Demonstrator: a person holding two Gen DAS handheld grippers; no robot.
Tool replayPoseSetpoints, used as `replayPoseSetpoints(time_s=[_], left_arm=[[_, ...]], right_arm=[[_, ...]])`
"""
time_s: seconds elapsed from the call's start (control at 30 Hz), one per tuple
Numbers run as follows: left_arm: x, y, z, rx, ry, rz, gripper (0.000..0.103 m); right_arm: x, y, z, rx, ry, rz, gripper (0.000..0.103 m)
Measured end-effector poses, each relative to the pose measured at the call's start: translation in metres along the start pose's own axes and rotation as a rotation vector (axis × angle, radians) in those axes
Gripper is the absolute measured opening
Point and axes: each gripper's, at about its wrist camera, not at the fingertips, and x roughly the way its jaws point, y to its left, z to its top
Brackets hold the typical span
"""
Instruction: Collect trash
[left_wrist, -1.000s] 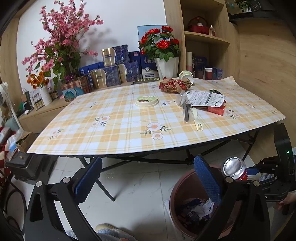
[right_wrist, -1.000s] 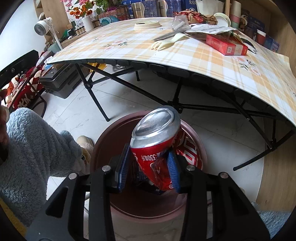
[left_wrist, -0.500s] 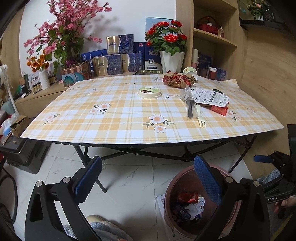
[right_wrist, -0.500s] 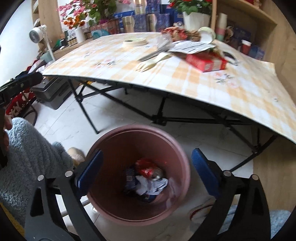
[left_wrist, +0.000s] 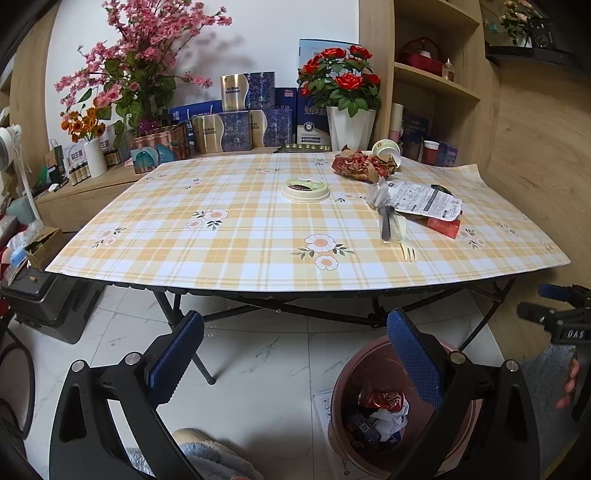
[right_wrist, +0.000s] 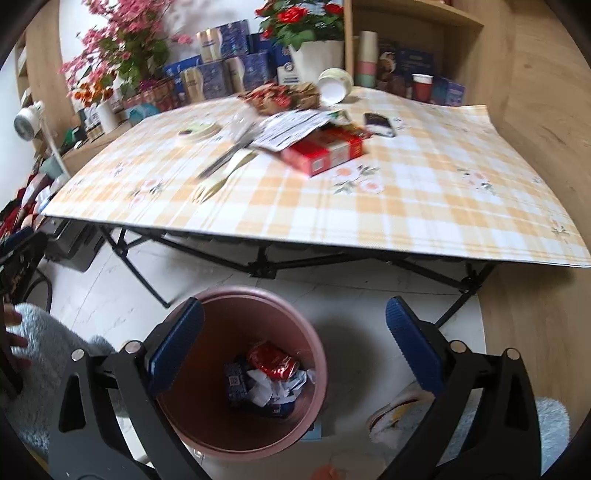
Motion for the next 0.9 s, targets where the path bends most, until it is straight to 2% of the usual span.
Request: replayPoseSetpoints(time_s=[0.23,0.67,0.9], left_arm=[[0.007,0.004,0.002,-0.01,0.027,0.004,0.097],[0.019,-0.002,0.017,-0.012,0.052,-0.03,0.097],[0.024,0.001,0.033,-0.04,0.079,-0.018,0.097]], right_arm=[[-0.012,-0.015,0.012,0.036,-0.042,0.002,0.097],[-0.013,-0.036,0.038,0.101,-0.027,0.048,0.097],[-0.014,-0.045,0.061,0.077,-0.056,0.011,0.097]])
